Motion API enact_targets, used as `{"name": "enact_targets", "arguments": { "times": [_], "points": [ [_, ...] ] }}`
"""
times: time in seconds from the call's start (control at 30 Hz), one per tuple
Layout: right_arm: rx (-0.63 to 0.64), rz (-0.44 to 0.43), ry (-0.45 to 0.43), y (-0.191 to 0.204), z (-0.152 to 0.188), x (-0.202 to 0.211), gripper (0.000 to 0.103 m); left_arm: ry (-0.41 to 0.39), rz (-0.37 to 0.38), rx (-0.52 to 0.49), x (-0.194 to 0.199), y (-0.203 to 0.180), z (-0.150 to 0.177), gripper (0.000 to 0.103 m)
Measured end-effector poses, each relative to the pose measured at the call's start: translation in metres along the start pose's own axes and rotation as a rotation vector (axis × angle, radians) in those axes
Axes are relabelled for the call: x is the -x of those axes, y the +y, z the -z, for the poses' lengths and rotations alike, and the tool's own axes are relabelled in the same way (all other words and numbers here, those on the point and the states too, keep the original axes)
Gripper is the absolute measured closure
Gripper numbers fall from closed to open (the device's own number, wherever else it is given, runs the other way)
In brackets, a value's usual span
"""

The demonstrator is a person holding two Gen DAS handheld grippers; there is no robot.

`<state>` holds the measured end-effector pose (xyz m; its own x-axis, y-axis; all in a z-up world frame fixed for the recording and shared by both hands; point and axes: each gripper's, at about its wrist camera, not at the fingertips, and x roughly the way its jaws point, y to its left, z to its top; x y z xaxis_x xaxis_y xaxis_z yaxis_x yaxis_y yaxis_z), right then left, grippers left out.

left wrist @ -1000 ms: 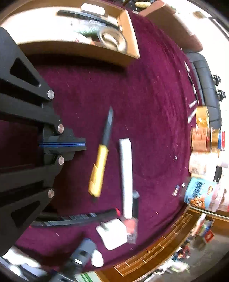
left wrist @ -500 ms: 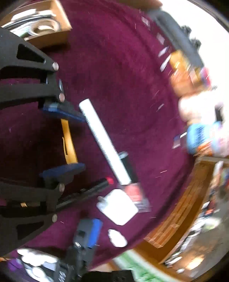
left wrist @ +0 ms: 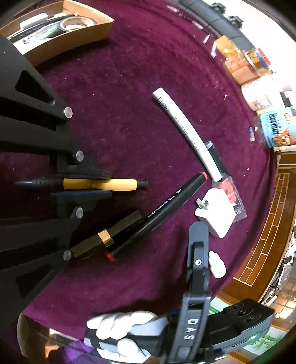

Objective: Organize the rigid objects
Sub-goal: 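Grasp the yellow utility knife with the left tool and lift it, then carry knife to the box with left tool while right tool carries marker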

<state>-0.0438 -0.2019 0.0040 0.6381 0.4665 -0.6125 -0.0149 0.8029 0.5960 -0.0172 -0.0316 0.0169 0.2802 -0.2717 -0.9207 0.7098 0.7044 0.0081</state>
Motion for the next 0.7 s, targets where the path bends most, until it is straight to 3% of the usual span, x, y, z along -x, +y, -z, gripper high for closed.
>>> {"name": "enact_targets", "arguments": {
  "times": [0.17,0.27,0.43,0.57,0.7],
  "points": [
    [0.0,-0.002,-0.003,0.001,0.0,0.0,0.047,-0.139,-0.126,0.024,0.006,-0.022,0.024,0.093],
    [0.001,-0.002,-0.004,0.0,0.0,0.0,0.047,-0.201,-0.206,0.019,0.008,-0.036,0.034,0.095],
    [-0.006,-0.011,-0.008,-0.002,-0.001,0.001,0.047,-0.214,-0.115,0.186,0.019,-0.015,0.041,0.097],
    [0.023,0.027,-0.006,0.004,0.0,-0.001,0.047,-0.318,-0.035,0.318,0.061,0.001,0.073,0.097],
    [0.099,0.136,0.027,0.025,0.003,-0.006,0.047,-0.431,0.009,0.389,0.107,0.013,0.106,0.097]
  ]
}}
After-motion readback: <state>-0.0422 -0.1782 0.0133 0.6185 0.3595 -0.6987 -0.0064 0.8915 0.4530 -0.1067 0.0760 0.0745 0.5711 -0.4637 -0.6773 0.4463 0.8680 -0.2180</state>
